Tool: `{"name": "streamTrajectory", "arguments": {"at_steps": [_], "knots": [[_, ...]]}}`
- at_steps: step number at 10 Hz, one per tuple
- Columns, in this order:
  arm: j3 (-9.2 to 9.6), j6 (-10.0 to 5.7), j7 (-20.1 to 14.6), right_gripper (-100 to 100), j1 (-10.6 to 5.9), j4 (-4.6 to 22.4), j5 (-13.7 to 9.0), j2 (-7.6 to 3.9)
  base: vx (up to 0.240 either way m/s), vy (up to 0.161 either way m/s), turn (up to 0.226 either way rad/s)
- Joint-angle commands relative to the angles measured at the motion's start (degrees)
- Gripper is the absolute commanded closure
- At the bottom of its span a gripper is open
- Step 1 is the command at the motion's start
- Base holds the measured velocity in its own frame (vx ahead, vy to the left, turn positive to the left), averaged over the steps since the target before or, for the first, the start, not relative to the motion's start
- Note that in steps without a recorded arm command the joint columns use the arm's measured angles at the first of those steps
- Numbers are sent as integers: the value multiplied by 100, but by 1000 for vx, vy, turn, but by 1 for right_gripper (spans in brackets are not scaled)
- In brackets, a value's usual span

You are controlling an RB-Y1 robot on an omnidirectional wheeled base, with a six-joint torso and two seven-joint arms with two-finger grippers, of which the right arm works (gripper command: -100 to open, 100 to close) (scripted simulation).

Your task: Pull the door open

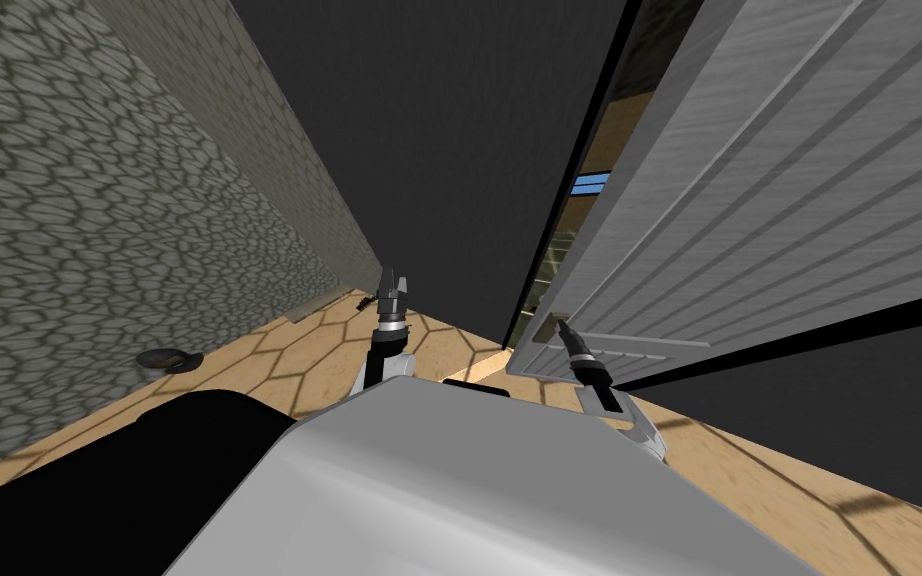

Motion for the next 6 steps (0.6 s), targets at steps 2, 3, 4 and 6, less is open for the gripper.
{"name": "streamTrajectory", "arguments": {"at_steps": [2,3,4,6], "knots": [[127,13,-427,100,-45,-20,-404,6,-68,-42,86],[127,13,-524,100,-45,-20,-404,6,-59,-44,68],[176,33,-724,100,-58,-27,-598,1,-62,-39,50],[224,53,-996,100,-72,-35,-794,-3,-56,-28,54]]}}
